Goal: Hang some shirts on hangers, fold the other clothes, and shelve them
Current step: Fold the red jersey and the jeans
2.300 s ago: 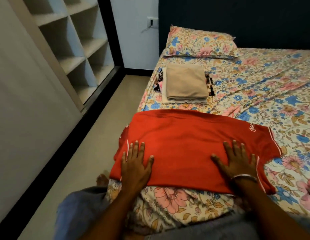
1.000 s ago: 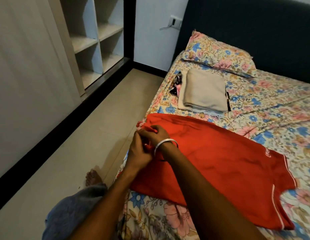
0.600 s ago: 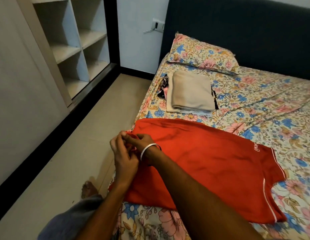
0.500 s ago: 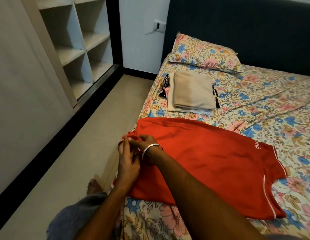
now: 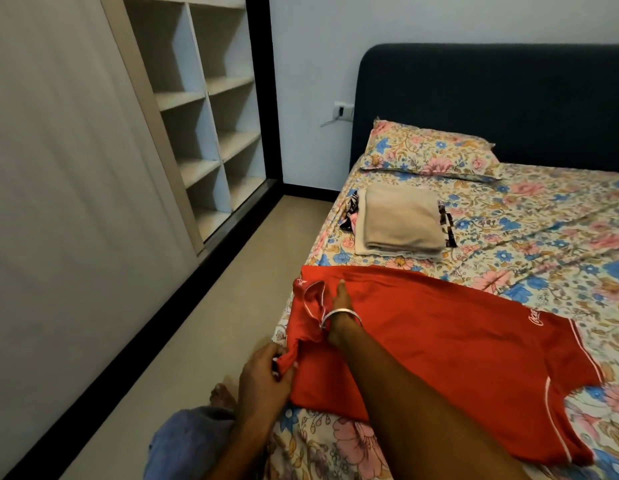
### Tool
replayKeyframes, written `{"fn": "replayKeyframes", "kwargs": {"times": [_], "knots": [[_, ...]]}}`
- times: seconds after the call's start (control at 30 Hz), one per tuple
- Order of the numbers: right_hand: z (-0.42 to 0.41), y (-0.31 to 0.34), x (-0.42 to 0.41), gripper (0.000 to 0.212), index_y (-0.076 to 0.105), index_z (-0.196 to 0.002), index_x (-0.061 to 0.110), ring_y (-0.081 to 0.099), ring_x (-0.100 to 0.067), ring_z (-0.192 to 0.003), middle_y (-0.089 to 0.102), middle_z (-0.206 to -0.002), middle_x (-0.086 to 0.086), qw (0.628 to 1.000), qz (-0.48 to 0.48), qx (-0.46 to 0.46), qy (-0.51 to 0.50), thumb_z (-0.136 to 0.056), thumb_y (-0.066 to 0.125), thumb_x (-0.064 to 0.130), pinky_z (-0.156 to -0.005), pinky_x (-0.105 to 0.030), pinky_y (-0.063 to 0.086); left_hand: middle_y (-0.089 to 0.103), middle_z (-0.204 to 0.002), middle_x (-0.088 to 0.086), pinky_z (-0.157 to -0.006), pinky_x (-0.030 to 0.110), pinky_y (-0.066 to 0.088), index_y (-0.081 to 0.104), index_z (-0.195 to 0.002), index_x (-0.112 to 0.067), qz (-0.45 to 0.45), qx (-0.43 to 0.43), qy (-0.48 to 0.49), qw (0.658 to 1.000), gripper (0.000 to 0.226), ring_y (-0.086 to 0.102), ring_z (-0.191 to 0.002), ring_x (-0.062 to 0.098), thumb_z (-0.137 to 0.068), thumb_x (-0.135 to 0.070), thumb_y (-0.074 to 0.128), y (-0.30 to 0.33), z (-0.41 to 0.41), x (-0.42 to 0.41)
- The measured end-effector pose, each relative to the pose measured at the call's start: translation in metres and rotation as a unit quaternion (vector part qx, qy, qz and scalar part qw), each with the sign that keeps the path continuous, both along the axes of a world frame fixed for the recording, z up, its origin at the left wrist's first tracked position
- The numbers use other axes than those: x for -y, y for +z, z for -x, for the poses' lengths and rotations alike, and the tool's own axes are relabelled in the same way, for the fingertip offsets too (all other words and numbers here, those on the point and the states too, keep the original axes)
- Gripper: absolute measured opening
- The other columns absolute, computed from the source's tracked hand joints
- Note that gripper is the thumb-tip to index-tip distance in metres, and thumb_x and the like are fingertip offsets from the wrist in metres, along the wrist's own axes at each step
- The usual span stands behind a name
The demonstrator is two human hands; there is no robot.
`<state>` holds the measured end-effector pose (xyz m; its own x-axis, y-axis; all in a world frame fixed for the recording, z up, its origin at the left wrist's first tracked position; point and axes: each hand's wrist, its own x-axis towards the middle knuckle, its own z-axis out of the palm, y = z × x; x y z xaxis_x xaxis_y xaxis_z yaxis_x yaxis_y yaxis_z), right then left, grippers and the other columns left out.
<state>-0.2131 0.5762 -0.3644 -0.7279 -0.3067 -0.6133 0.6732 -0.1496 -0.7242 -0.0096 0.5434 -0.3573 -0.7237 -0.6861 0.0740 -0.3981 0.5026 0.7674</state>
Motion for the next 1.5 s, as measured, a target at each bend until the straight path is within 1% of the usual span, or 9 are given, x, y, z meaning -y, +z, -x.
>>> {"fn": "replayKeyframes", "kwargs": {"times": [0.07,0.27,0.37,0.6,0.87,1.07,1.2,1.4,1.5], "knots": [[-0.004,-0.001,0.002,0.099,0.066,-0.116,0.012,0.068,-0.028,-0.098,0.071,-0.105,-0.003,0.995,-0.060,-0.072,0.015,-0.061,0.059,0.094,-0.092,-0.043,0.053,0.058,-0.102,-0.023,-0.068,0.014,0.047,0.058,-0.097,-0.038,0.023,-0.021,-0.034,0.999,0.015,0.058,-0.089,-0.004,-0.093,-0.028,0.068,-0.012,-0.002,-0.003],[-0.013,0.004,-0.003,0.044,0.071,-0.093,0.010,0.068,-0.023,-0.082,0.068,-0.082,-0.001,0.887,-0.298,-0.327,0.133,-0.068,0.076,0.045,-0.070,-0.037,0.056,0.055,-0.100,-0.024,-0.077,0.025,0.052,0.060,-0.093,-0.035,0.090,-0.039,-0.132,0.986,0.027,0.054,-0.097,-0.002,-0.079,-0.015,0.069,-0.025,-0.007,-0.007],[0.002,0.029,-0.016,0.028,0.075,-0.108,0.012,0.070,-0.025,-0.091,0.075,-0.098,-0.003,0.924,-0.227,-0.300,0.074,-0.083,0.074,0.025,-0.081,-0.035,0.056,0.056,-0.104,-0.022,-0.082,0.020,0.048,0.063,-0.097,-0.032,0.128,-0.078,-0.178,0.973,0.029,0.053,-0.099,-0.002,-0.077,-0.013,0.069,-0.005,0.000,-0.021],[0.032,0.068,-0.122,0.025,0.070,-0.112,-0.004,0.063,-0.020,-0.059,0.067,-0.072,-0.007,0.960,-0.136,-0.245,-0.001,-0.087,0.071,0.002,-0.054,-0.028,0.052,0.060,-0.106,-0.008,-0.075,0.023,0.048,0.064,-0.099,-0.023,0.245,-0.106,-0.310,0.912,0.024,0.055,-0.096,0.010,-0.082,-0.008,0.071,0.007,0.036,-0.087],[0.032,0.015,-0.217,0.028,0.068,-0.111,-0.006,0.056,-0.019,-0.052,0.062,-0.072,-0.009,0.978,-0.163,-0.114,-0.067,-0.091,0.071,0.014,-0.034,-0.019,0.042,0.065,-0.096,-0.004,-0.061,0.022,0.052,0.068,-0.095,-0.019,0.309,-0.086,-0.397,0.860,0.029,0.061,-0.084,0.012,-0.073,-0.008,0.083,-0.031,0.048,-0.127],[0.039,-0.002,-0.207,0.057,0.069,-0.115,0.011,0.070,-0.034,-0.096,0.075,-0.103,-0.011,0.986,-0.041,-0.141,-0.077,-0.084,0.071,0.057,-0.083,-0.042,0.057,0.067,-0.098,-0.005,-0.066,0.015,0.051,0.068,-0.096,-0.019,0.271,-0.102,-0.397,0.871,0.016,0.062,-0.085,0.009,-0.083,-0.018,0.077,-0.043,0.051,-0.135],[0.032,-0.013,-0.205,0.079,0.047,-0.135,0.022,0.066,-0.026,-0.098,0.065,-0.116,-0.004,0.930,-0.246,-0.275,-0.014,-0.069,0.090,0.015,-0.084,-0.041,0.056,0.067,-0.101,-0.003,-0.069,0.017,0.050,0.066,-0.101,-0.016,0.291,-0.141,-0.402,0.857,0.012,0.060,-0.088,0.009,-0.090,-0.016,0.072,-0.045,0.054,-0.140],[0.043,-0.011,-0.218,0.076,0.038,-0.143,0.025,0.063,-0.032,-0.098,0.058,-0.126,-0.012,0.931,-0.247,-0.259,-0.065,-0.078,0.078,0.019,-0.082,-0.043,0.055,0.057,-0.135,0.004,-0.096,0.037,0.049,0.058,-0.131,-0.020,0.317,-0.121,-0.443,0.830,0.041,0.056,-0.121,0.019,-0.093,-0.034,0.064,-0.056,0.048,-0.124],[0.030,-0.010,-0.222,0.078,0.032,-0.147,0.019,0.051,-0.037,-0.121,0.046,-0.138,-0.019,0.825,-0.415,-0.378,-0.066,-0.082,0.069,0.041,-0.102,-0.052,0.046,0.029,-0.164,0.002,-0.122,0.048,0.017,0.038,-0.154,-0.024,0.274,-0.061,-0.402,0.871,0.069,0.021,-0.153,0.018,-0.092,-0.050,0.056,-0.051,0.048,-0.108]]}}
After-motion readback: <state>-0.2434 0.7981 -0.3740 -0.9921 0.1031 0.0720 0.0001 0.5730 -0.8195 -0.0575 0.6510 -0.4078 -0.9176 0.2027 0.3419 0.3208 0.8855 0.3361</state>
